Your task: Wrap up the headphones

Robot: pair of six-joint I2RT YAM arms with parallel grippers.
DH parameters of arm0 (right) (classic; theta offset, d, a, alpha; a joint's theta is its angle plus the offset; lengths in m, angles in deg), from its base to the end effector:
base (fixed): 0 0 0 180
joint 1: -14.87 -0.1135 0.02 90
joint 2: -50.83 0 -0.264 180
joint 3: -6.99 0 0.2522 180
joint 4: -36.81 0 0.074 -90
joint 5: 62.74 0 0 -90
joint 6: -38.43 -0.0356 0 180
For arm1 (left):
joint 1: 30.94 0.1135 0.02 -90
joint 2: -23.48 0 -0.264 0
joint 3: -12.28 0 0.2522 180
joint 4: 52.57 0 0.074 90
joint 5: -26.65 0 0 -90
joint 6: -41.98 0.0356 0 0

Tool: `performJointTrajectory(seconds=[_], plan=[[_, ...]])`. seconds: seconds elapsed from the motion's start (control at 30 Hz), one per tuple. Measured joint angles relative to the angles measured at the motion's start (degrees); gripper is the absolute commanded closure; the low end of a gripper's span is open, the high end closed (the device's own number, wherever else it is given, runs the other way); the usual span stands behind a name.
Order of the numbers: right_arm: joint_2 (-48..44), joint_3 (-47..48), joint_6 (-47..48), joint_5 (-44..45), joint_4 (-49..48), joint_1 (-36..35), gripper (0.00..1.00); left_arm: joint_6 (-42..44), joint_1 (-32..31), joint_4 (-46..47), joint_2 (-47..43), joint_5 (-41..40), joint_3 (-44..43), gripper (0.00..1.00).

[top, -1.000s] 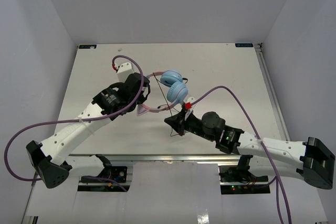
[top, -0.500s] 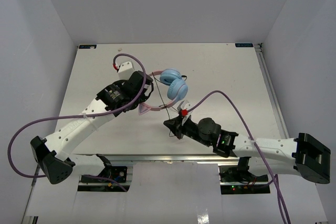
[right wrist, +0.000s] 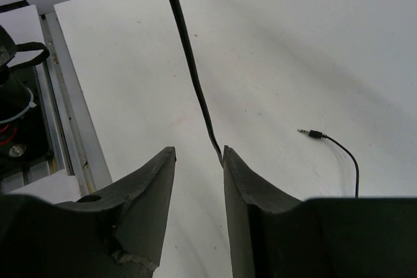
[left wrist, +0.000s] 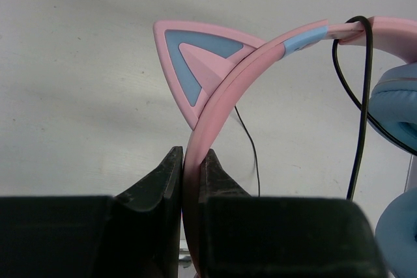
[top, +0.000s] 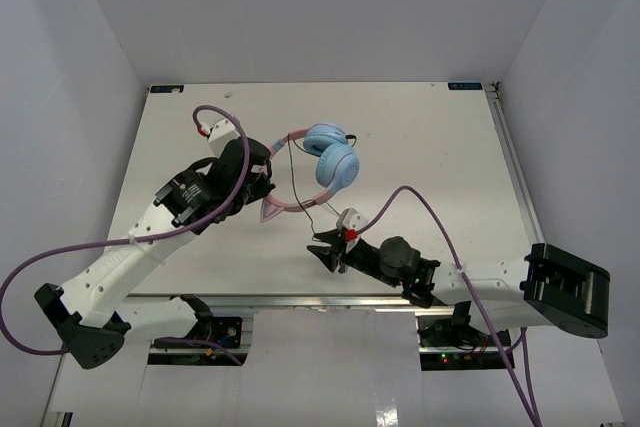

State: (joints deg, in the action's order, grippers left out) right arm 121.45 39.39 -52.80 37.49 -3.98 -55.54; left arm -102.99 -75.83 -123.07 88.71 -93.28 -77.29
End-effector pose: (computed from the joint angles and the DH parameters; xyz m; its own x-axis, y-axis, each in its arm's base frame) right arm 0.0862 0.2235 0.2114 -0.0036 0.0529 -0.9986 -0.8678 0.4961 0.0294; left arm 0.1626 -0.1369 0.3815 -0.5937 -0.4103 -0.6923 -0.2079 0.9093 -0.3606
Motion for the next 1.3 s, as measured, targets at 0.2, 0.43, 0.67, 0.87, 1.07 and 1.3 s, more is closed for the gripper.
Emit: performJointTrajectory(seconds=[0.2, 0.43, 0.67, 0.87, 1.07, 1.3], plan=[[5.8, -1.7, 4.2, -1.4, -8.3, 0.0, 0.51, -0.3, 0.0, 0.0, -1.6, 2.0, 0.0, 1.00], [10.4, -1.8, 9.1, -1.2, -14.3, 0.1, 0.50, -0.4, 0.0, -0.1, -2.8, 3.8, -0.1, 1.00], [15.1, -1.5, 11.0, -1.2, -16.5, 2.1, 0.53, -0.4, 0.0, -0.3, -4.4, 5.9, -0.2, 1.00], [19.9, -1.5, 11.1, -1.7, -17.7, 4.2, 0.58, -0.4, 0.0, -0.1, -5.2, 8.5, -0.8, 1.00], [24.6, -1.3, 10.5, -3.0, -18.3, 4.4, 0.64, -0.4, 0.0, 0.2, -5.8, 10.8, -1.0, 1.00], [30.5, -1.2, 8.6, -4.3, -18.9, 5.4, 0.81, -0.4, 0.0, 0.1, -7.1, 11.3, -1.9, 1.00]])
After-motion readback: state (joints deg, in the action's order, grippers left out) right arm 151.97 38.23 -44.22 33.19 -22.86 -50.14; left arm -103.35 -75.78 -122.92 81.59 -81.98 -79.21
